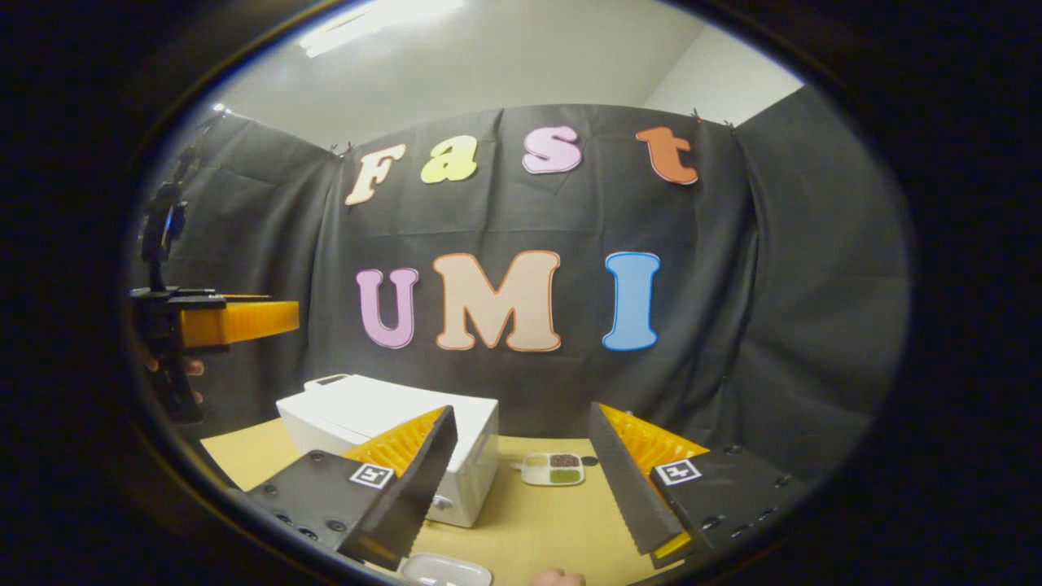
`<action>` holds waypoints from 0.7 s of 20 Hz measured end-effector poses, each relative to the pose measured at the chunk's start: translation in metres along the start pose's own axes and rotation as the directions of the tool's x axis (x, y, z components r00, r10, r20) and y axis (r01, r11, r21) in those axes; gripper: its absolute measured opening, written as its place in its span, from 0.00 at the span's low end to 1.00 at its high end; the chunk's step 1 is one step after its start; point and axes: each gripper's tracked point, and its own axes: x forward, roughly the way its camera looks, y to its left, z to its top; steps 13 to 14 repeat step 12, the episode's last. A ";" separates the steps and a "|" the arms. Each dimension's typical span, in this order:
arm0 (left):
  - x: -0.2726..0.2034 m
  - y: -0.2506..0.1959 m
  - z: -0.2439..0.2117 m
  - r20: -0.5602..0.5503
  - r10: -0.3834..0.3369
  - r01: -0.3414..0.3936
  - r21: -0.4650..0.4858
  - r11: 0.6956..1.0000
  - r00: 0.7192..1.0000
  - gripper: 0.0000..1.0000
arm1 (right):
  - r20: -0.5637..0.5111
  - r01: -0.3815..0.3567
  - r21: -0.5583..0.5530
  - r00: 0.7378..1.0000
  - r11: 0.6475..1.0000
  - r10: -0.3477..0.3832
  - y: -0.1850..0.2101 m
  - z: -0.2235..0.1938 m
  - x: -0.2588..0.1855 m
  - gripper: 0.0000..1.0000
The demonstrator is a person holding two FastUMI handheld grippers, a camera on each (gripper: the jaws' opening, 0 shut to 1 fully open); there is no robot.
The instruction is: Open the microwave oven with the left hand, put the food in, and close the microwave oven.
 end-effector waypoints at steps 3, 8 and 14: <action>-0.012 0.009 -0.003 -0.016 0.045 -0.045 -0.001 0.999 0.999 0.97 | 0.024 0.003 -0.038 1.000 0.999 -0.002 -0.005 0.017 -0.008 0.96; -0.025 0.008 0.002 -0.007 0.073 -0.072 0.043 0.996 0.997 0.97 | 0.030 0.001 -0.050 1.000 0.999 0.000 -0.011 0.023 -0.019 0.96; -0.032 0.007 0.003 -0.005 0.086 -0.085 0.052 0.995 0.996 0.96 | 0.015 -0.002 -0.060 1.000 0.998 0.003 -0.012 0.020 -0.016 0.96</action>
